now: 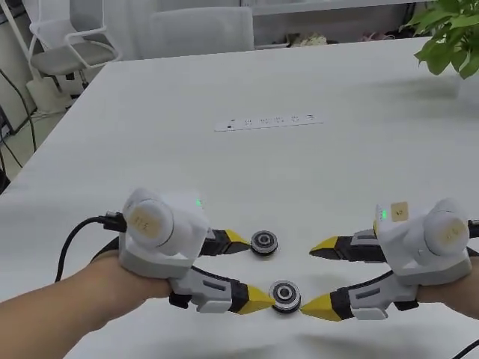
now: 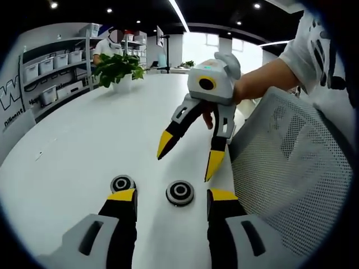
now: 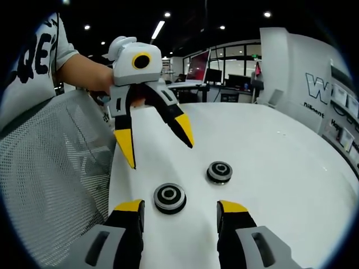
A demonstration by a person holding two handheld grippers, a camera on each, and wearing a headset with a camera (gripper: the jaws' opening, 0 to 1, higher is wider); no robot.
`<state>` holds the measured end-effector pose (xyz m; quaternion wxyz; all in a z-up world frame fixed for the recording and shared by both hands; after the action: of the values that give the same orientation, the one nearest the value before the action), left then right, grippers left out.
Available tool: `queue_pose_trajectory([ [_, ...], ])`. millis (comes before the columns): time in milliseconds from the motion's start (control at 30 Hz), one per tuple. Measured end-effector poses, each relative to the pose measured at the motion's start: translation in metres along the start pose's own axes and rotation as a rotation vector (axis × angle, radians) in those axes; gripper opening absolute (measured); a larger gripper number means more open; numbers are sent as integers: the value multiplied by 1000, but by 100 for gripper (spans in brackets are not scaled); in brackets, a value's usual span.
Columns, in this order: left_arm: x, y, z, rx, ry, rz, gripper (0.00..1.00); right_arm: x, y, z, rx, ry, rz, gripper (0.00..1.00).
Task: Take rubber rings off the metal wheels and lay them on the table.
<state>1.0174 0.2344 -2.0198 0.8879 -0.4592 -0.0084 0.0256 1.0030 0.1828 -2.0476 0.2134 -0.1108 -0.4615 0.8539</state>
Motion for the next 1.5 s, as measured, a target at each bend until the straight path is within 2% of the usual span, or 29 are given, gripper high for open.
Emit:
queue_pose_trajectory([
  [400, -6, 6, -22, 17, 43, 0, 28, 5, 9, -9, 16, -35, -4, 41],
  [667, -12, 13, -32, 52, 68, -28, 19, 5, 10, -10, 10, -38, -14, 40],
  [900, -13, 16, -38, 63, 68, -33, 15, 5, 11, -11, 10, -40, -13, 40],
  [1067, -10, 16, -39, 72, 42, -72, 9, 6, 11, -11, 14, -42, -8, 39],
  [1133, -13, 17, -40, 70, 45, -83, 8, 6, 10, -12, 11, -42, -8, 39],
  [1500, -13, 17, -41, 61, 15, -68, 8, 13, 11, -19, 25, -75, 8, 36],
])
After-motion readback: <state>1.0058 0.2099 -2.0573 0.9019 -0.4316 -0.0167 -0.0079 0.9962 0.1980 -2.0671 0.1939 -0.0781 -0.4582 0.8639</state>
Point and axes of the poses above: the centre of the closed fingertips' face, and the gripper's own axes: z roughly backward along the fingers, x roughly to its left, y roughly out of its underside, the point moved 1 cm from there along z, roughly backward along the fingers
